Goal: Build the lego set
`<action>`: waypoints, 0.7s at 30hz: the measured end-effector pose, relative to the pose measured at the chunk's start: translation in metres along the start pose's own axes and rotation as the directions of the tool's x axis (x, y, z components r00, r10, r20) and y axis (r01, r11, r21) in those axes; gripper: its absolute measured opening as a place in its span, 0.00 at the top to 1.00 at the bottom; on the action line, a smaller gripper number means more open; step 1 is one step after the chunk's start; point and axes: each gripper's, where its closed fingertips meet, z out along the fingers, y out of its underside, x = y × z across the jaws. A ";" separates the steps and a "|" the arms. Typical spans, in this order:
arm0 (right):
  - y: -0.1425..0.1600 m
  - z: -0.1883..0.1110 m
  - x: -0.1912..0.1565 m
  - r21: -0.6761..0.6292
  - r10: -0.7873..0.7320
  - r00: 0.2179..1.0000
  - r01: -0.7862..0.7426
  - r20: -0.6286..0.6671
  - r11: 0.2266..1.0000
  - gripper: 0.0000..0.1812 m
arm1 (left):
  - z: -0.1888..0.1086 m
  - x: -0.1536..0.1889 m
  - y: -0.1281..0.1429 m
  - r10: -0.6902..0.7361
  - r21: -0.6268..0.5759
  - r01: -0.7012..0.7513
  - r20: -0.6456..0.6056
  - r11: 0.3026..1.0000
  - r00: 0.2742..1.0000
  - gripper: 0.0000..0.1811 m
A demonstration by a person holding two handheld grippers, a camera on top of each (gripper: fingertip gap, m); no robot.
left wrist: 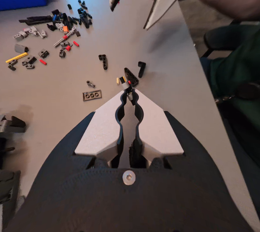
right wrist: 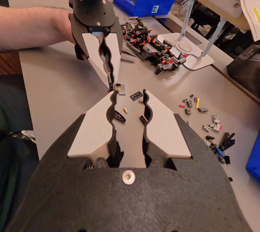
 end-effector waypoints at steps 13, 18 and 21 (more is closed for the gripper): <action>0.034 -0.002 -0.006 -0.101 0.040 0.999 -0.036 0.036 0.994 0.80 | 0.012 0.016 0.026 -0.061 -0.129 0.047 -0.113 0.991 0.992 0.97; 0.051 0.006 -0.015 -0.167 0.029 0.997 -0.016 0.074 0.986 0.80 | 0.015 0.013 0.031 -0.050 -0.165 0.036 -0.082 0.986 0.995 0.91; 0.059 0.009 -0.016 -0.206 0.024 0.996 -0.006 0.085 0.979 0.80 | 0.017 0.001 0.035 -0.037 -0.184 0.034 -0.014 0.982 0.999 0.86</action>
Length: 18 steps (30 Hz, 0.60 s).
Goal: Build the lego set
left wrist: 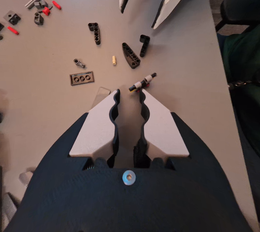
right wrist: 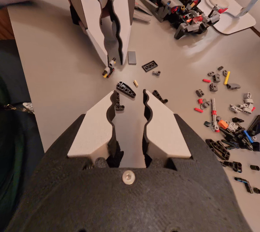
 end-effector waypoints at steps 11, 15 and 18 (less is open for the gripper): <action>0.012 -0.001 0.003 -0.043 0.019 1.000 -0.019 0.011 0.999 0.81 | -0.003 0.004 0.000 0.077 -0.004 -0.077 0.005 0.997 0.997 0.87; 0.004 0.000 -0.002 -0.013 0.017 0.999 -0.016 0.034 1.000 0.81 | -0.007 0.001 -0.003 0.087 0.016 -0.087 0.023 0.996 0.996 0.88; -0.002 0.003 -0.005 -0.002 0.005 0.999 -0.005 0.050 1.000 0.81 | -0.010 0.004 -0.018 0.128 0.088 -0.131 0.044 0.987 0.991 0.83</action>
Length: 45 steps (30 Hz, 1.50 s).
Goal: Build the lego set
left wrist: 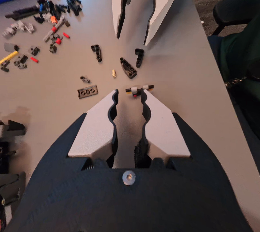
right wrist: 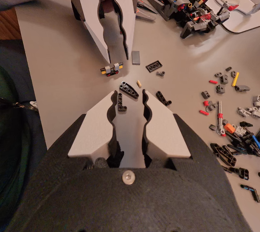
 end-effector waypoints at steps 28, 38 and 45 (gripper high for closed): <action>-0.017 0.007 0.001 0.057 0.010 1.000 -0.010 -0.010 0.998 0.81 | 0.007 -0.010 -0.011 0.064 0.044 -0.069 0.114 0.997 0.991 1.00; -0.040 0.013 -0.088 0.101 -0.050 0.963 0.024 0.265 0.995 0.74 | -0.010 -0.039 -0.012 -0.027 0.098 0.005 0.222 0.995 0.975 1.00; -0.029 0.053 -0.116 -0.007 -0.224 0.928 0.237 0.297 0.971 0.78 | -0.013 -0.043 -0.012 -0.023 0.088 0.000 0.259 0.996 0.966 1.00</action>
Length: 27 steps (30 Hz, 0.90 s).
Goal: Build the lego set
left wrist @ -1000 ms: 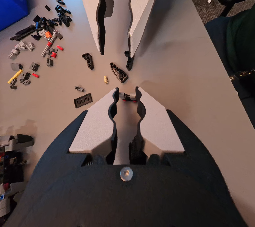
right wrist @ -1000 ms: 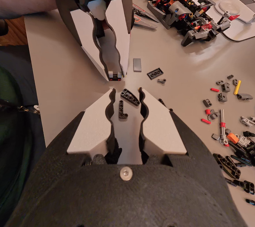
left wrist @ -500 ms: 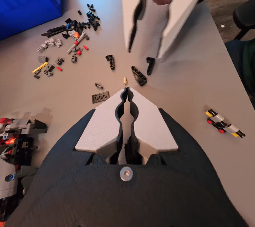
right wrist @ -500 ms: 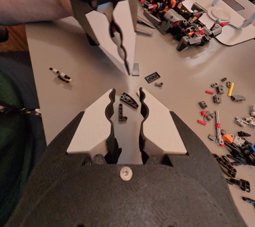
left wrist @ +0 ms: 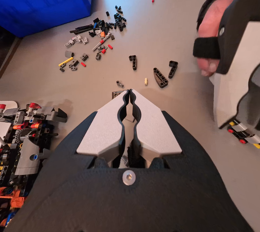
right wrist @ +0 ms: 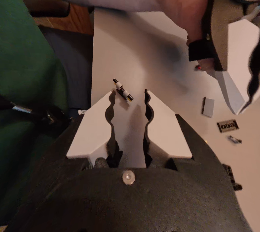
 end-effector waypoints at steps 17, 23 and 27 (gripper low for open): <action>-0.005 -0.020 0.051 0.060 0.107 0.993 -0.104 -0.051 0.993 0.97 | -0.019 -0.029 -0.008 -0.050 0.051 0.042 0.154 0.998 0.987 0.98; 0.002 -0.039 0.075 0.089 0.151 0.980 -0.140 -0.131 0.986 0.97 | -0.019 -0.033 -0.008 -0.070 0.065 0.060 0.168 0.996 0.983 0.96; 0.003 -0.056 0.091 0.126 0.172 0.964 -0.149 -0.201 0.981 0.97 | -0.017 -0.034 -0.008 -0.103 0.077 0.092 0.158 0.993 0.982 0.93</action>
